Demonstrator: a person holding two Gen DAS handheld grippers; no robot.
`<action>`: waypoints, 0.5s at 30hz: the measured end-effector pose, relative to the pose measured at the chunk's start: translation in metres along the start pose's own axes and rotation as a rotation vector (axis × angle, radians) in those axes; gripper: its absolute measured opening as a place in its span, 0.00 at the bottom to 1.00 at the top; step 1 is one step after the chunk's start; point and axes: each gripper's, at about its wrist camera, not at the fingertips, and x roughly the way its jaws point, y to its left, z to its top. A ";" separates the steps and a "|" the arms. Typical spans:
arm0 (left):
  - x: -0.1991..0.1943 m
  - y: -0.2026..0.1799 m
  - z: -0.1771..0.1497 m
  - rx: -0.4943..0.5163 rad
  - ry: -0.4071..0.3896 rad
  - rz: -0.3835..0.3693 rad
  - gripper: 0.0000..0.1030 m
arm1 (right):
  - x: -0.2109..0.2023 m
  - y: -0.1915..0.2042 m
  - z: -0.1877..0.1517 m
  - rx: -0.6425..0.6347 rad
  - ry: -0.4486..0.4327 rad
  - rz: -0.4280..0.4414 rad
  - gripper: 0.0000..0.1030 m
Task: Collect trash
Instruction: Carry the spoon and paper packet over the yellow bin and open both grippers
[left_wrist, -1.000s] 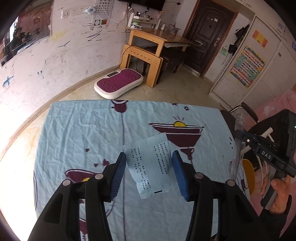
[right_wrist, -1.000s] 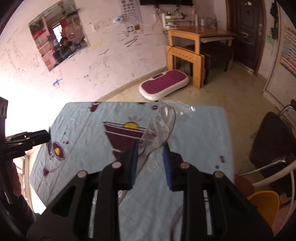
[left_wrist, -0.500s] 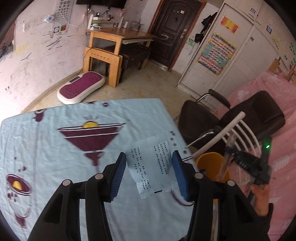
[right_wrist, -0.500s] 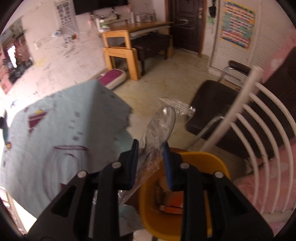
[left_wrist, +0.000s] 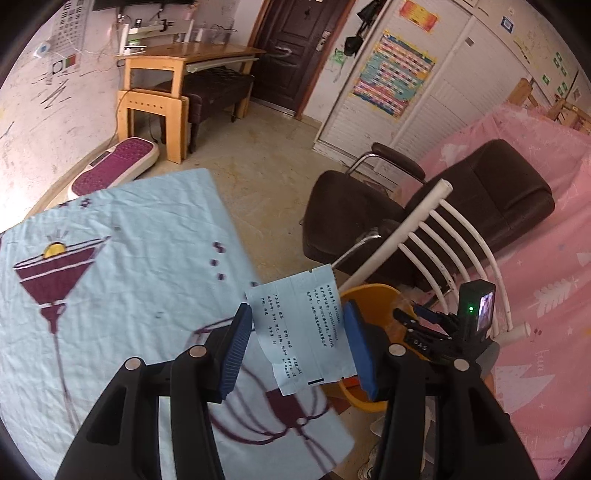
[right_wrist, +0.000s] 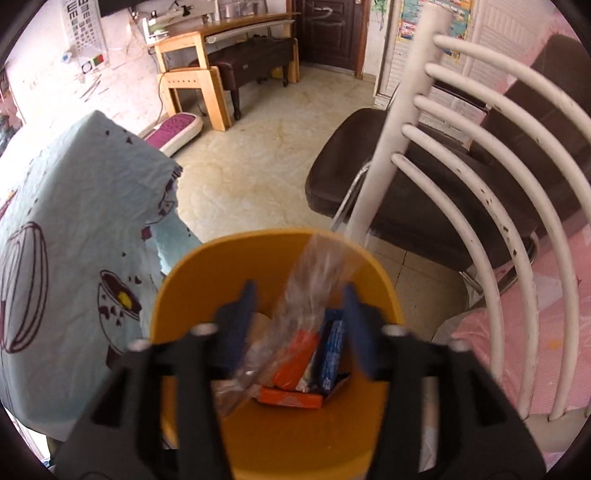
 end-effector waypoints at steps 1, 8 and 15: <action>0.005 -0.006 -0.001 0.003 0.007 -0.010 0.46 | 0.001 -0.003 -0.001 0.004 -0.003 0.001 0.56; 0.055 -0.069 -0.009 0.069 0.079 -0.076 0.46 | -0.025 -0.028 -0.014 0.038 -0.068 0.018 0.58; 0.122 -0.117 -0.019 0.097 0.139 -0.111 0.47 | -0.055 -0.045 -0.034 0.037 -0.093 0.007 0.66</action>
